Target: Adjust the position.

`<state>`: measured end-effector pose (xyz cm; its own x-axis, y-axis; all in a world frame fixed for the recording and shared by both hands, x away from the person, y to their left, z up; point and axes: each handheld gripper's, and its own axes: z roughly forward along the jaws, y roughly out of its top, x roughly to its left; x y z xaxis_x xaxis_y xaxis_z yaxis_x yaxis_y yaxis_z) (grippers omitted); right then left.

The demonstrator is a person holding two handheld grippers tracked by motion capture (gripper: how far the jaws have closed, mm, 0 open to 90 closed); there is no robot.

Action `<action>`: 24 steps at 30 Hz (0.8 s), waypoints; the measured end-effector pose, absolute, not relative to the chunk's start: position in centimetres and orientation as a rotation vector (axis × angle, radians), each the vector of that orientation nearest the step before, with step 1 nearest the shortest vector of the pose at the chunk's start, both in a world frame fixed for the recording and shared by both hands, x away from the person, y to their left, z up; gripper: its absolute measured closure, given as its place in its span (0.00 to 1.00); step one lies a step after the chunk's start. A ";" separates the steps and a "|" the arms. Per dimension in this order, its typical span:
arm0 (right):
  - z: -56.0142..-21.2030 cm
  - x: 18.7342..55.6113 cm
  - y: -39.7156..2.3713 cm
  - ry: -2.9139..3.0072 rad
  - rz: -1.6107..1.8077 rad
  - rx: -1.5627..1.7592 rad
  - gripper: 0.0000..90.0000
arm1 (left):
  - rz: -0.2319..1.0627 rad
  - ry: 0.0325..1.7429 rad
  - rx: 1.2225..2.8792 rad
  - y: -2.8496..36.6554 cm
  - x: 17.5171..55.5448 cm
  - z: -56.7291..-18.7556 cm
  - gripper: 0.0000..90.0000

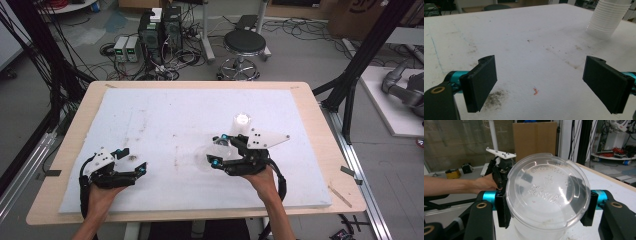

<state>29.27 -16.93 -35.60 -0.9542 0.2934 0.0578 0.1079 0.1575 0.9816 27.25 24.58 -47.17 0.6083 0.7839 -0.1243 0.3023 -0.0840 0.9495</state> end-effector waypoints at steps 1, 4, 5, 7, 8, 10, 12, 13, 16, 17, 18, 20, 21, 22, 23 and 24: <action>-35.6 29.3 -17.0 2.279 1.914 0.398 0.46 | 0.511 0.912 1.661 24.6 27.2 -47.2 0.13; -35.6 29.3 -17.0 2.277 1.906 0.395 0.46 | 0.511 0.912 1.659 24.6 27.2 -47.2 0.13; -35.6 29.4 -17.1 2.277 1.913 0.399 0.46 | 0.501 0.903 1.658 24.7 27.2 -47.1 0.13; -35.6 29.5 -17.1 2.279 1.911 0.397 0.46 | 0.501 0.898 1.652 24.7 27.2 -47.1 0.13; -35.6 29.6 -17.1 2.282 1.914 0.396 0.46 | 0.501 0.894 1.647 24.7 27.2 -47.1 0.13; -35.6 29.6 -17.2 2.283 1.912 0.403 0.46 | 0.506 0.872 1.656 24.7 27.1 -46.8 0.13; -35.6 29.7 -17.2 2.287 1.917 0.398 0.46 | 0.506 0.851 1.651 24.7 27.1 -46.4 0.13; -35.6 29.7 -17.2 2.287 1.917 0.398 0.46 | 0.499 0.837 1.651 24.7 27.1 -46.2 0.13; -35.5 29.8 -17.2 2.298 1.920 0.373 0.46 | 0.481 0.787 1.652 24.5 27.1 -45.5 0.13; -35.5 29.8 -17.2 2.299 1.916 0.368 0.46 | 0.468 0.727 1.657 24.4 27.1 -44.8 0.13; -35.5 29.9 -17.2 2.305 1.918 0.365 0.46 | 0.459 0.689 1.655 24.5 27.1 -44.4 0.13; -35.4 29.9 -17.3 2.312 1.926 0.354 0.46 | 0.440 0.621 1.654 24.5 27.1 -43.6 0.13; -35.4 30.0 -17.3 2.310 1.925 0.343 0.46 | 0.420 0.588 1.658 24.5 27.1 -43.1 0.13; -35.3 30.0 -17.3 2.313 1.929 0.334 0.46 | 0.420 0.588 1.658 24.5 27.1 -43.1 0.13; -35.3 30.0 -17.3 2.316 1.932 0.330 0.46 | 0.388 0.521 1.658 24.5 27.1 -42.2 0.13; -35.3 30.1 -17.2 2.322 1.935 0.326 0.46 | 0.388 0.521 1.658 24.5 27.1 -42.2 0.13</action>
<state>30.07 -17.24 -35.32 -0.9719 0.2279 0.0591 0.0992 0.1691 0.9806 27.13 24.52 -42.21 0.8391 0.5425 -0.0406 0.1159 -0.1054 0.9877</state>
